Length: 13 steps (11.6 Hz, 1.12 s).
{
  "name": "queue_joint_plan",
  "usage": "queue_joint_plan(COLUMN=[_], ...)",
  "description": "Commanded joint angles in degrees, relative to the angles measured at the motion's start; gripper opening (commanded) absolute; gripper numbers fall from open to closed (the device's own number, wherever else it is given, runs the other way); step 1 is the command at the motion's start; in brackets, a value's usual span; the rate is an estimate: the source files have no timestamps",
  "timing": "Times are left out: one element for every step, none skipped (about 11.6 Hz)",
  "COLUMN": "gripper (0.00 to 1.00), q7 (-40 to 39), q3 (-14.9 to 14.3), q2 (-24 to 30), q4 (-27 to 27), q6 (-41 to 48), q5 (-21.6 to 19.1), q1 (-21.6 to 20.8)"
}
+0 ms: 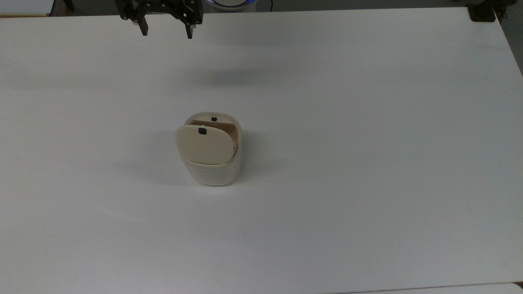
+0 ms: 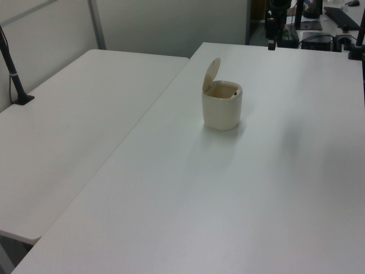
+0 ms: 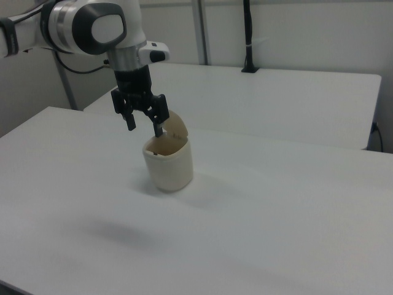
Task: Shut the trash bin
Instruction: 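Move the gripper above the open lid of the cream trash bin, then lower the gripper against the raised lid, pushing it down onto the bin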
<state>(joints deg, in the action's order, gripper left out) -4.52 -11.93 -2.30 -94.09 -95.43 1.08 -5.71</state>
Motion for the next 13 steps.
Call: queue_joint_plan(gripper=[0.38,0.23,0.10,0.00,0.00,0.00,0.00,0.00,0.00,0.00,0.00,0.00,0.00], q7=[-1.37,-1.37,-1.37,-1.46,-1.46,-1.37,-1.28,-1.28,-1.20,-0.76,-0.41,0.47,2.56], q3=[-0.29,-0.29,-0.29,-0.29,-0.29,-0.20,-0.03,-0.03,-0.03,-0.03,-0.03,-0.11,-0.11], q2=[0.37,0.37,0.20,0.11,-0.15,-0.77,-1.55,-3.04,-4.97,-6.99,-8.75,-10.68,-12.97], q4=[-0.13,-0.13,-0.13,-0.13,-0.04,0.05,0.57,1.62,3.29,4.61,5.84,7.59,10.04], q6=[0.42,0.25,0.07,-0.02,-0.19,-2.02,-5.08,-8.33,-12.54,-17.11,-21.07,-24.24,-26.45], q5=[0.15,0.15,0.06,0.06,-0.11,-0.55,-1.33,-2.47,-3.53,-4.50,-4.85,-6.25,-6.79], q1=[-0.18,-0.26,-0.26,-0.44,-0.61,-0.88,-1.84,-2.89,-2.99,-2.99,-3.16,-3.95,-3.96])
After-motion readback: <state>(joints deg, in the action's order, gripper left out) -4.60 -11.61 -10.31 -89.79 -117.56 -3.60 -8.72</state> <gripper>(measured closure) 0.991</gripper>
